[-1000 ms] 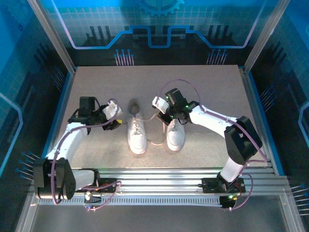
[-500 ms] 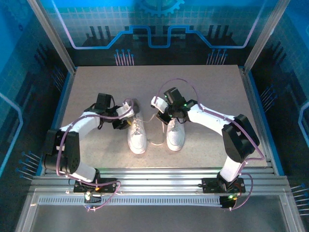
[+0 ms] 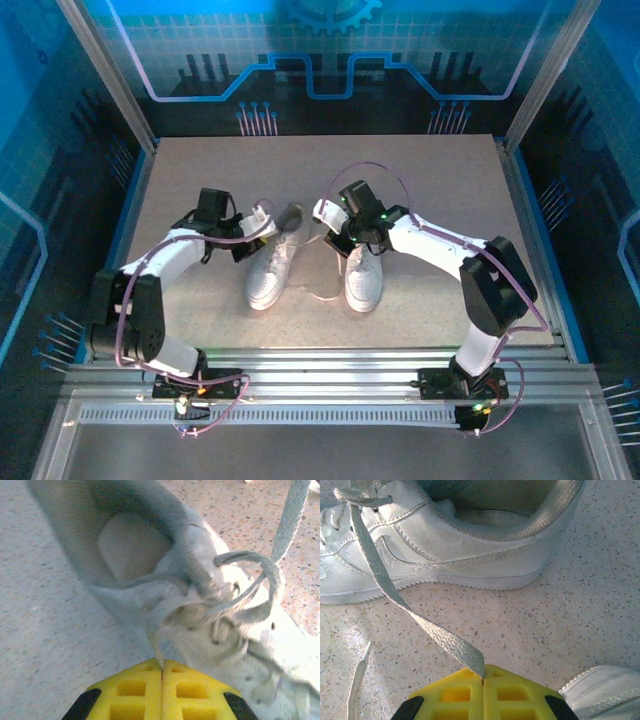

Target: Tie the shoes

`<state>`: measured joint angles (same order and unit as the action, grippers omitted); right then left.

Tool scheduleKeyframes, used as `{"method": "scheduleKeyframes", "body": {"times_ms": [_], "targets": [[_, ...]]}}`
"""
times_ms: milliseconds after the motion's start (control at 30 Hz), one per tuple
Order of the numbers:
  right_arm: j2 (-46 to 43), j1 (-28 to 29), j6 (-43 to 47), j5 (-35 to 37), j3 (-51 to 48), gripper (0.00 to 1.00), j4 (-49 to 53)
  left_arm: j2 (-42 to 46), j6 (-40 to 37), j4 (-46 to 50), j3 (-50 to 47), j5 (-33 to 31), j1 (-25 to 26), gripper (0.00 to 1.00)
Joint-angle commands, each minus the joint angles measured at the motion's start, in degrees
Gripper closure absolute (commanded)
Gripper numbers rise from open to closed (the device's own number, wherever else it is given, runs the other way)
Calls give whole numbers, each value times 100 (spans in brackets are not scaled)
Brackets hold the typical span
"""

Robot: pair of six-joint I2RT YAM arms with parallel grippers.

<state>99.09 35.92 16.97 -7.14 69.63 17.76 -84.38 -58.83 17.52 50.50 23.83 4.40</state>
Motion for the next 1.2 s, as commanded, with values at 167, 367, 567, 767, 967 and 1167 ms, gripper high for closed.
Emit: {"method": "scheduleKeyframes", "body": {"times_ms": [167, 367, 567, 767, 967, 1167], "targets": [[-332, -79, -26, 318, -71, 100, 386, 697, 79, 259, -33, -279, -508, 100], [-517, -80, -36, 456, -159, 100, 581, 479, 389, 60, 100, -851, -729, 100], [-657, -76, -85, 452, -250, 100, 897, -8, 594, -101, 293, -1002, -924, 100], [-899, -22, -245, 583, -561, 100, 1085, -687, 853, -113, 662, -1098, -937, 100], [-911, -18, -246, 587, -673, 100, 1324, -1030, 897, -141, 843, -990, -981, 100], [-949, -115, -370, 647, -785, 100, 1404, -1185, 899, -133, 891, -886, -994, 100]]}}
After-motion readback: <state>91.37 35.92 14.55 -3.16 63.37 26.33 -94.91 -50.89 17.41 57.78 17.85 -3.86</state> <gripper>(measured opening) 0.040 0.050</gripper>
